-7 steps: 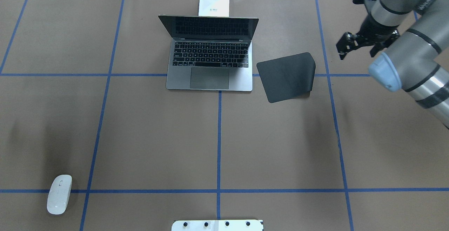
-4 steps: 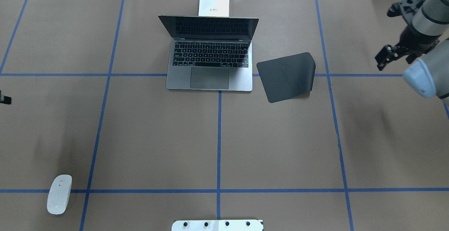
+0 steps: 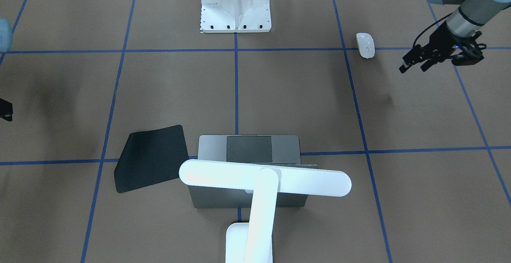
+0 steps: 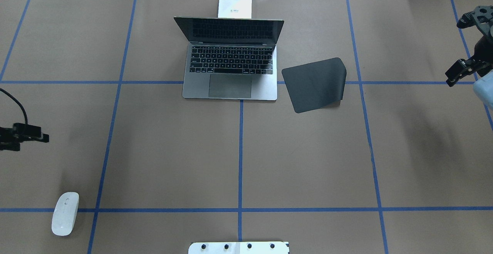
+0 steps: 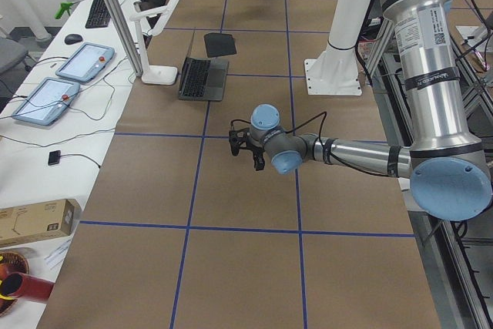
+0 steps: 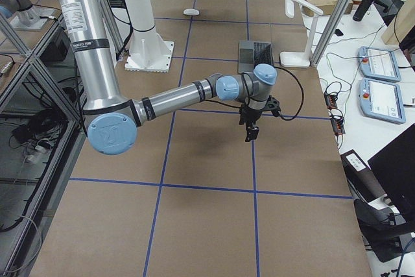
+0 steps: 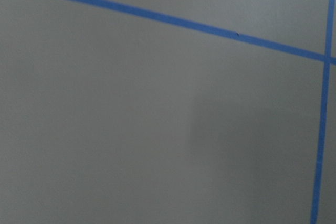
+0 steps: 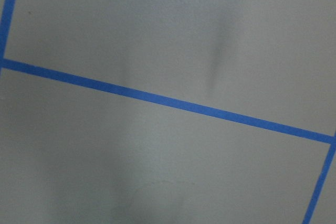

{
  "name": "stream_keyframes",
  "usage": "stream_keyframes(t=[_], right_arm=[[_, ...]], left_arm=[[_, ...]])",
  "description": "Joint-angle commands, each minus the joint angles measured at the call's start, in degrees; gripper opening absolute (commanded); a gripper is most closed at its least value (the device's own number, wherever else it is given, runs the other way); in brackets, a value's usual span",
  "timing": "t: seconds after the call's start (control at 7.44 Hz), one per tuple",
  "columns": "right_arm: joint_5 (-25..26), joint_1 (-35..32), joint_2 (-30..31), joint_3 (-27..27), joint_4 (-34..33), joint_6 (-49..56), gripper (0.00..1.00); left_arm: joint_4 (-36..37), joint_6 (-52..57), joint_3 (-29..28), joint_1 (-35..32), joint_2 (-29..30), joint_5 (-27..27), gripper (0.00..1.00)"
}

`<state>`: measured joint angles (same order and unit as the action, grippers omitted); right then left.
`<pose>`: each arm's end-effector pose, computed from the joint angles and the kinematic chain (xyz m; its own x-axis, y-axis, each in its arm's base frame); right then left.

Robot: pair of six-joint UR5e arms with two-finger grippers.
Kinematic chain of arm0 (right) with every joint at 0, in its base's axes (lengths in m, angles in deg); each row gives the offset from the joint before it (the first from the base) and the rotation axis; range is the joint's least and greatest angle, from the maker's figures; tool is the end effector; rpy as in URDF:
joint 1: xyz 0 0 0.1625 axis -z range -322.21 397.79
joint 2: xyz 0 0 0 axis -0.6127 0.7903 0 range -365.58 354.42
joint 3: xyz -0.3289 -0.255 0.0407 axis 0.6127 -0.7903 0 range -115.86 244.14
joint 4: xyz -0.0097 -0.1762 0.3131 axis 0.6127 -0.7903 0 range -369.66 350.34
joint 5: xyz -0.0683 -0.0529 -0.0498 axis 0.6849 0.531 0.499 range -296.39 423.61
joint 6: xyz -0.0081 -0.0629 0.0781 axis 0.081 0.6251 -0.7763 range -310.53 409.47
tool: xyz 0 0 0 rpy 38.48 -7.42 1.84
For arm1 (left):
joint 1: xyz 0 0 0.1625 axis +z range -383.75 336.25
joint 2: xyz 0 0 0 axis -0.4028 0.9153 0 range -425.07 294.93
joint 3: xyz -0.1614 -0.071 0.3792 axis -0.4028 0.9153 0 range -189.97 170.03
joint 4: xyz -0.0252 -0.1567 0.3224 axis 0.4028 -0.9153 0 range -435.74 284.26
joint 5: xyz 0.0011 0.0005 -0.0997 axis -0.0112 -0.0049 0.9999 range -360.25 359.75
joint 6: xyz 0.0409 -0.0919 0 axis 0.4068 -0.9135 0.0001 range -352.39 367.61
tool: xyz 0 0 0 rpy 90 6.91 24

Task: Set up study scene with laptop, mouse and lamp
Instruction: 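Raise the right gripper away while the left gripper moves toward the white mouse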

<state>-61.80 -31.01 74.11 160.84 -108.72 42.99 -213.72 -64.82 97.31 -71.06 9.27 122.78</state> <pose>-0.1124 -0.4971 0.5437 0.7666 -0.2627 0.5859 0.2733 0.9592 0.0725 0.1793 -0.3101 0.5345 0.5201 -0.1905 -0.8326 0.1866 0.9766 -0.1069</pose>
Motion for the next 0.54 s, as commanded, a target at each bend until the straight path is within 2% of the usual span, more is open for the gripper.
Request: stream_keyframes(t=[0.0,0.4], right_arm=[[0.1,-0.1,0.5,0.0,0.0,0.4,1.0],[0.0,-0.1,0.6,0.2,0.0,0.2,1.0]], left_arm=[[0.0,-4.5,2.1,10.3,-1.0,-6.3,1.0],[0.1,-7.6,2.8,19.3,-1.2,-11.5,1.0]])
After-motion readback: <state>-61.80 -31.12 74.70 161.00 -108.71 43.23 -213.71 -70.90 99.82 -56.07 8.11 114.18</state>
